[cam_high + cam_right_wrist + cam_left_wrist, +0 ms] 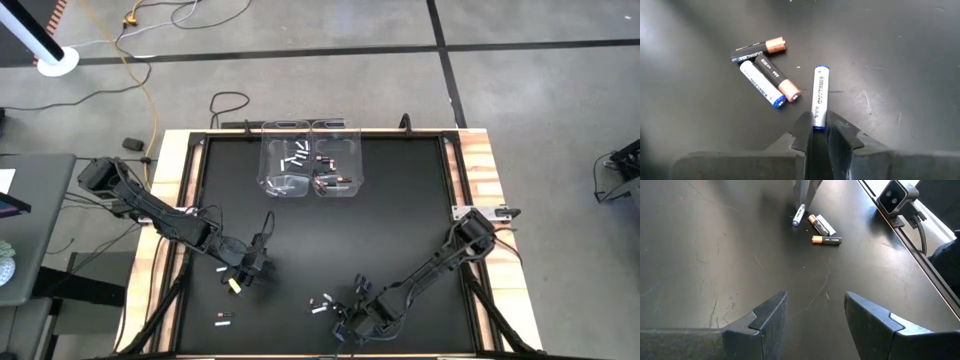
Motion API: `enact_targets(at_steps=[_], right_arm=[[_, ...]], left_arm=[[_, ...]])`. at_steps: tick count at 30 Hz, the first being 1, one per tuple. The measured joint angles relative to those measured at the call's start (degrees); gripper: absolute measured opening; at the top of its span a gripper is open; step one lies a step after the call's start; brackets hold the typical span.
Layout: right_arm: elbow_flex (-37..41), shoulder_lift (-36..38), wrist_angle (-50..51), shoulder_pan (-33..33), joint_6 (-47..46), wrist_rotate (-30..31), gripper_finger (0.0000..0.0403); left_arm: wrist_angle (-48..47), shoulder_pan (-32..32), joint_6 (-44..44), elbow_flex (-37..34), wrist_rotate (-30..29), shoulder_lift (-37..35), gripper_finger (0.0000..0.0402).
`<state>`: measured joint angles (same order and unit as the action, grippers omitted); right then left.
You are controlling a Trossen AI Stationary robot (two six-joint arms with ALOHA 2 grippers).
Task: Sort batteries
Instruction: Put the white battery into the left transparent bin
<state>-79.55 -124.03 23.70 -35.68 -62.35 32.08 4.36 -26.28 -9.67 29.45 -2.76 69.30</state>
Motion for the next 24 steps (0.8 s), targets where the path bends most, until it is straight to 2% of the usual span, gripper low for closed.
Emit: enact_targets(at_steps=[11,17,24], right_arm=[[0.09,0.0,0.35,2.03,1.12,0.65,0.0063],[0.11,0.0,0.35,2.07,1.33,0.9,0.0035],[0.11,0.06,0.22,2.09,1.48,1.22,0.0012]], left_arm=[[0.0,0.0,0.0,0.0,0.0,0.0,0.0194],[-0.3,0.0,-0.03,0.0,-0.33,0.0,0.0194],[-1.4,0.02,-0.9,0.0,-4.14,0.0,0.0194]])
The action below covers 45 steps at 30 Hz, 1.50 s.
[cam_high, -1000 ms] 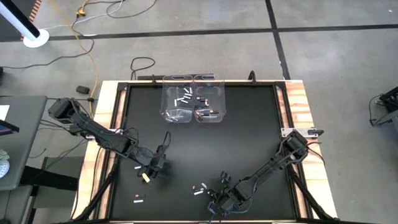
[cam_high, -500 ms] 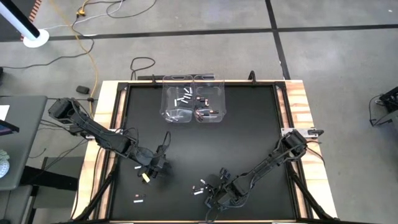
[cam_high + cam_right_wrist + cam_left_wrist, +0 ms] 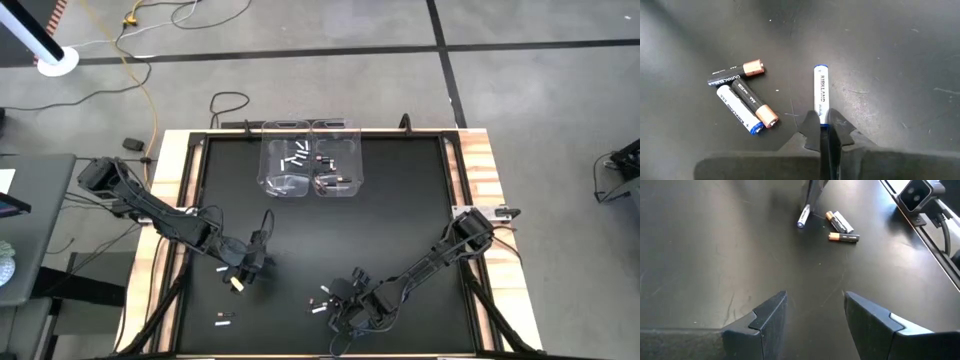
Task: Sort batteries
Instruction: Put the white battery into the left transparent bin
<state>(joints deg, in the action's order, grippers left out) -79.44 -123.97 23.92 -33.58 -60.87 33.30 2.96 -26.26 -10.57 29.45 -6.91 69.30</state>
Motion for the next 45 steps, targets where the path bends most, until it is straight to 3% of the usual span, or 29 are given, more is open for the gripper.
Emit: enact_targets(at_steps=[15,27,34,39,45], right_arm=[[-0.49,1.08,0.3,0.49,1.63,-0.14,0.0009],[-8.04,0.75,9.5,5.01,10.13,0.21,0.0011],[-12.87,0.82,10.28,7.33,19.68,0.15,0.0012],[-19.29,0.87,14.83,9.57,24.18,-0.48,0.0012],[-28.51,1.01,20.11,12.92,32.53,-1.49,0.0013]], left_arm=[[-0.04,0.0,-0.2,0.0,-0.01,0.0,0.0194],[-1.01,0.27,-0.2,0.0,-1.5,0.0,0.0194],[-2.84,0.28,-1.29,-0.02,-4.54,0.0,0.0194],[4.7,0.28,-3.67,-5.39,-5.13,-1.92,0.0194],[10.93,0.28,-7.74,-14.48,-5.34,-10.63,0.0194]])
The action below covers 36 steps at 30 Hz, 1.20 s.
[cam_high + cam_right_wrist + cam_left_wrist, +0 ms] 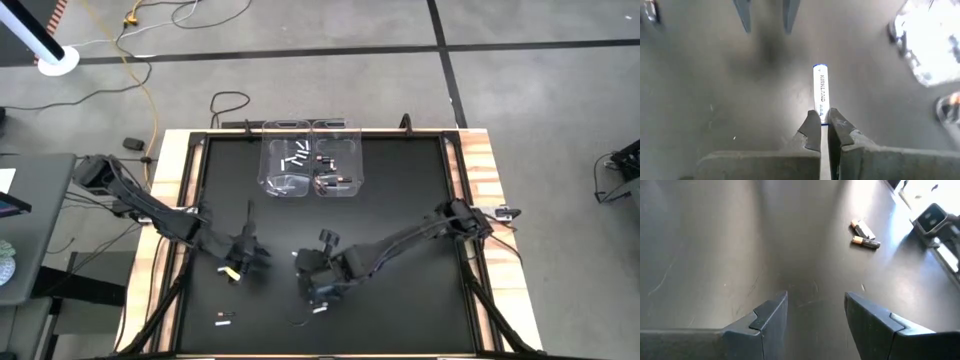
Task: Sort batteries
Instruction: Put the white battery into the left transparent bin
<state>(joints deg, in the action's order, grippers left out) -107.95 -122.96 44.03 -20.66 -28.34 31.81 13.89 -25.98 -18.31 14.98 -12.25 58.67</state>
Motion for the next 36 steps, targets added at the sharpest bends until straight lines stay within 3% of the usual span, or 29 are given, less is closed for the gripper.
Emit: enact_targets(at_steps=[5,12,23,30,36], right_arm=[[-7.33,0.02,1.6,6.52,10.0,-11.63,0.0007],[-14.74,0.08,3.24,18.07,20.2,-17.35,0.0003],[-17.46,-0.26,3.23,34.59,30.44,-29.28,0.0001],[-17.42,-6.53,1.87,40.24,36.39,-36.11,0.0001],[-17.47,-12.38,-1.26,41.79,40.82,-38.24,0.0001]], left_arm=[[-0.58,0.0,-1.06,-3.29,-0.27,-7.89,0.0194],[-6.71,0.0,-1.19,-3.36,-3.84,-14.14,0.0194],[-9.34,1.9,-4.79,-3.38,-13.16,-14.97,0.0194],[-8.65,6.07,-7.03,-3.38,-14.23,-14.91,0.0194],[-8.22,7.74,-9.16,-3.38,-14.39,-14.82,0.0194]])
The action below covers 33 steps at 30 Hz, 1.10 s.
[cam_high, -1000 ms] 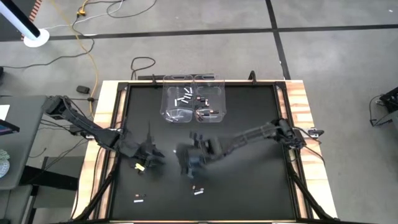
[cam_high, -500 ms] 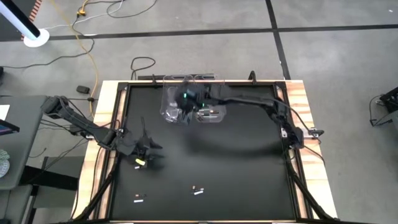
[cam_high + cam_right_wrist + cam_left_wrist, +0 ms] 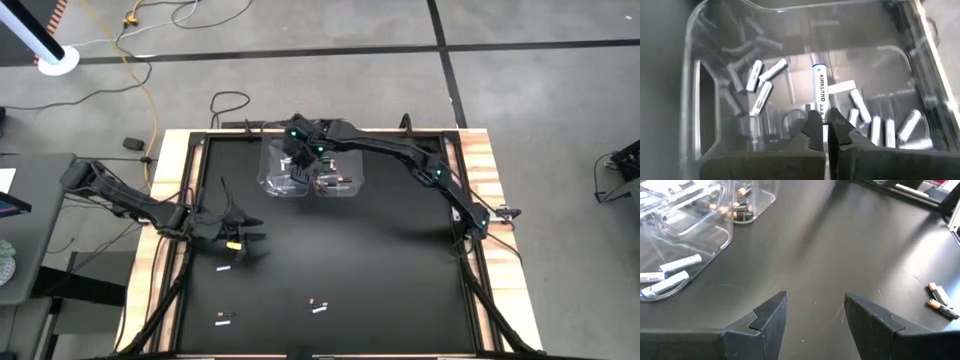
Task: Sort batteries
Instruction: Put the white battery into the left transparent bin
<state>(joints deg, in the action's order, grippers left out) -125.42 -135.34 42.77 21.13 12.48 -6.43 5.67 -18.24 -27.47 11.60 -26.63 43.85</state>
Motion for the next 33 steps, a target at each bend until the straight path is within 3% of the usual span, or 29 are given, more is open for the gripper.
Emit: enact_targets(at_steps=[9,33], right_arm=[[-2.46,-4.64,0.07,0.02,10.3,-0.98,0.0001],[-1.85,-4.64,2.67,2.05,7.25,-1.27,0.0002]], left_arm=[[1.13,0.45,-0.06,0.0,-0.73,0.0,0.0194],[1.07,0.45,0.2,0.0,-0.72,0.01,0.0194]])
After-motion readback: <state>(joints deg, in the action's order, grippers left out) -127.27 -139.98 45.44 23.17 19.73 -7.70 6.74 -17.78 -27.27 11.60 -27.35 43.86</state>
